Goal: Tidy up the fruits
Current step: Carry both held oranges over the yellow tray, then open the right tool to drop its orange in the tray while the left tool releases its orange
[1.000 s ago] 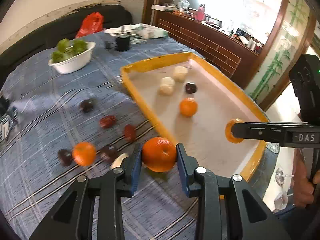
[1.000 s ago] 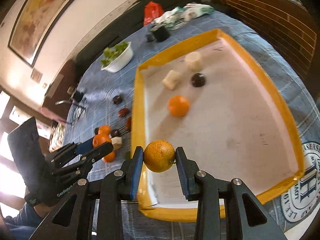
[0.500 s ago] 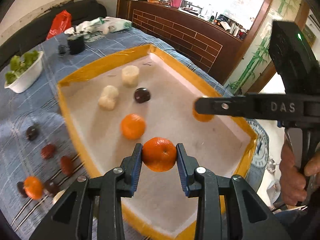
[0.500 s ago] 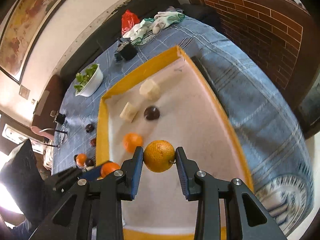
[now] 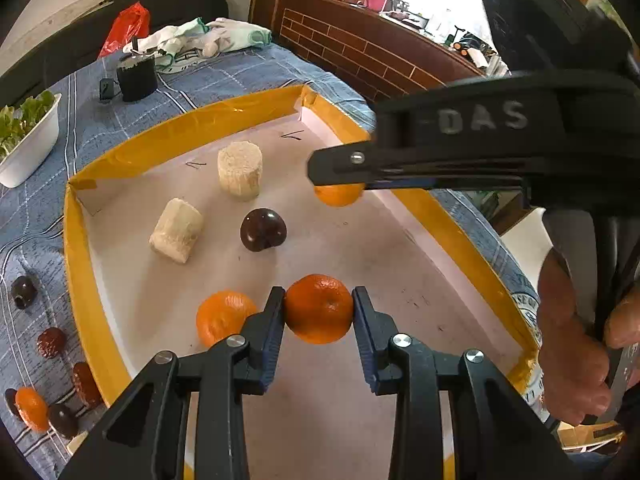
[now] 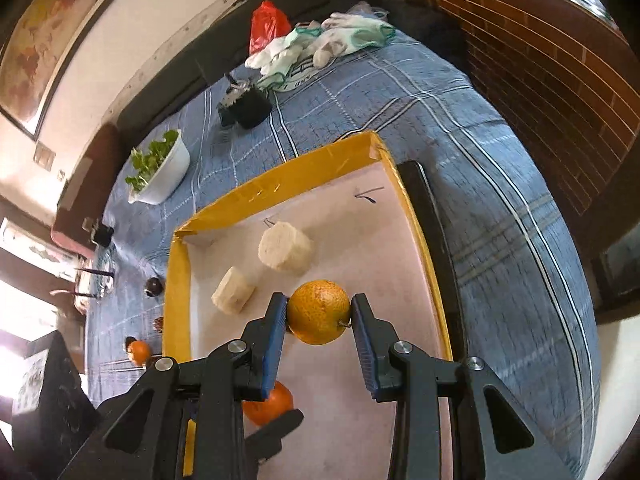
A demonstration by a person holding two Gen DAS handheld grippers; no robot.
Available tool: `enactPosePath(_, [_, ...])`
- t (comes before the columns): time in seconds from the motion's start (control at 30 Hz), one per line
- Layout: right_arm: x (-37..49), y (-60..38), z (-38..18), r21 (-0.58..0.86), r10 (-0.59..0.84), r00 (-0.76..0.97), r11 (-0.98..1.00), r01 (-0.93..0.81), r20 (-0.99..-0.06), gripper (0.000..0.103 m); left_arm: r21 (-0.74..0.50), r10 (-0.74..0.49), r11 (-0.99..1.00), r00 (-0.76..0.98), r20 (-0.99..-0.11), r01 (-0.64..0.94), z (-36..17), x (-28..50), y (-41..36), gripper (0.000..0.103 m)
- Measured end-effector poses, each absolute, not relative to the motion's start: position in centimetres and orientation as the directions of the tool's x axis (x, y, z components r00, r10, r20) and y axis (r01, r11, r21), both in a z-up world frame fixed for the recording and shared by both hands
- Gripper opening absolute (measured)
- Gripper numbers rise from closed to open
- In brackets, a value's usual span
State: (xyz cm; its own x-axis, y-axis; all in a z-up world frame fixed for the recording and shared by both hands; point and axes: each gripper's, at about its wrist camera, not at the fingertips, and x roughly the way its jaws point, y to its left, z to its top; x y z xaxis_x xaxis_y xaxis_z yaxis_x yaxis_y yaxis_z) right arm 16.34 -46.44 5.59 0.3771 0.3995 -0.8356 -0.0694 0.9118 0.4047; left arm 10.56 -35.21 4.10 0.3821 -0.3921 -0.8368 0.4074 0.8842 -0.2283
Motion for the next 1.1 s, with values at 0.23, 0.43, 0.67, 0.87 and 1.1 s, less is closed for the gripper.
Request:
enactPosePath(0.23, [18.2,-45.9,4.3,0.396,0.405,0.339,0.913,-0.1,-0.849,0.036,-0.198,-0.375,0.888,0.406,-0.833,0.415,3.7,11.0,-36.0,0.032])
enactPosePath(0.43, [18.6,-45.3,4.1,0.366,0.389,0.336,0.921,-0.13,-0.858,0.037,-0.18,-0.371,0.883,0.413,-0.832,0.433,3.5,10.9,-36.8,0.032])
enactPosePath(0.67, [18.7,-45.0,4.1,0.352,0.38,0.333,0.925,-0.143,-0.863,0.037,-0.183,-0.372,0.882,0.405,-0.835,0.434,3.4,11.2,-36.9,0.032])
enactPosePath(0.87, [18.7,-45.0,4.2,0.36,0.389,0.336,0.921,-0.146,-0.858,0.049,-0.178,-0.369,0.881,0.4,-0.839,0.438,3.3,11.2,-37.0,0.036])
enactPosePath(1.1, [17.9,-46.0,5.4,0.368,0.389,0.367,0.921,-0.128,-0.845,0.05,-0.179,-0.37,0.884,0.413,-0.832,0.431,3.6,11.1,-36.8,0.046])
